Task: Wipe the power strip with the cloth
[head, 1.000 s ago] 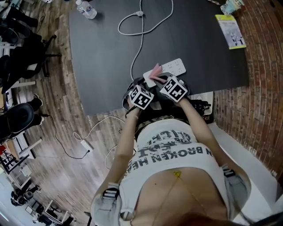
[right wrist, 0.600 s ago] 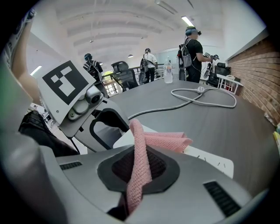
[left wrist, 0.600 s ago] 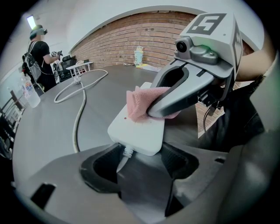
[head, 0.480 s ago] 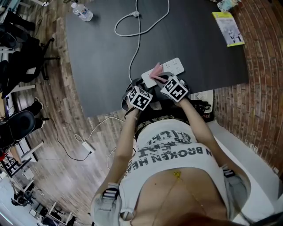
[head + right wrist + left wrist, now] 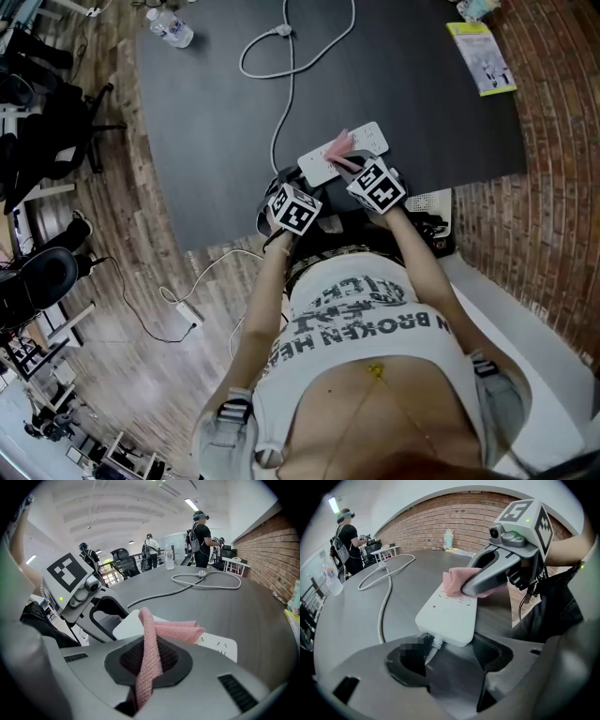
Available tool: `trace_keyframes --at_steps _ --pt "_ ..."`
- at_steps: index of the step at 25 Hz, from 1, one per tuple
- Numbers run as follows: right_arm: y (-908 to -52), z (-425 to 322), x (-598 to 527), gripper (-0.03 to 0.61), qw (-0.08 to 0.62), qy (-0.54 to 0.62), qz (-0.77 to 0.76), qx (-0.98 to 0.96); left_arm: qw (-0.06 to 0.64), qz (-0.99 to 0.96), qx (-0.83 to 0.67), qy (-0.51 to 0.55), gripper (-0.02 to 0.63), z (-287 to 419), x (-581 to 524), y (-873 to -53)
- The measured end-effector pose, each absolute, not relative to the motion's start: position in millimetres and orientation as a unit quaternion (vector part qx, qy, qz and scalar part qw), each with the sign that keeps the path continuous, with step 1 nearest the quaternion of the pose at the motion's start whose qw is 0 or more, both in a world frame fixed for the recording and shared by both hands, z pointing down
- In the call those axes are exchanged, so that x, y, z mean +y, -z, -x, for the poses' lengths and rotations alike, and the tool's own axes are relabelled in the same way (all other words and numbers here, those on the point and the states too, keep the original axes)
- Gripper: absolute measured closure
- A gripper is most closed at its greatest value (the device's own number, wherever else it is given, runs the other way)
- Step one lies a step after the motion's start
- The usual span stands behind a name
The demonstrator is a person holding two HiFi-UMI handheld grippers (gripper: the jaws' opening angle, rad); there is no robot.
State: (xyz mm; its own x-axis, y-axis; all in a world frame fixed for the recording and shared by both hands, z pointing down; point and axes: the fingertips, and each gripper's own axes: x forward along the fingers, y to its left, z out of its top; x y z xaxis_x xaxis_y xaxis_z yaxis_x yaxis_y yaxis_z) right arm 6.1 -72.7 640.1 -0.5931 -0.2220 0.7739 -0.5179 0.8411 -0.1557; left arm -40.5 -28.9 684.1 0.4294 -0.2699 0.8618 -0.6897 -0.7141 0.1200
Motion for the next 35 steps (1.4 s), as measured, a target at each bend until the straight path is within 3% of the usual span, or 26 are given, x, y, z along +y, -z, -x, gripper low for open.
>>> trace_keyframes --at_steps 35 --pt "-641.7 -56.4 -94.0 0.563 0.400 -0.182 -0.282 -0.853 0.239 -0.809 -0.296 -0.448 0.325 43.5 -29.1 -685.6"
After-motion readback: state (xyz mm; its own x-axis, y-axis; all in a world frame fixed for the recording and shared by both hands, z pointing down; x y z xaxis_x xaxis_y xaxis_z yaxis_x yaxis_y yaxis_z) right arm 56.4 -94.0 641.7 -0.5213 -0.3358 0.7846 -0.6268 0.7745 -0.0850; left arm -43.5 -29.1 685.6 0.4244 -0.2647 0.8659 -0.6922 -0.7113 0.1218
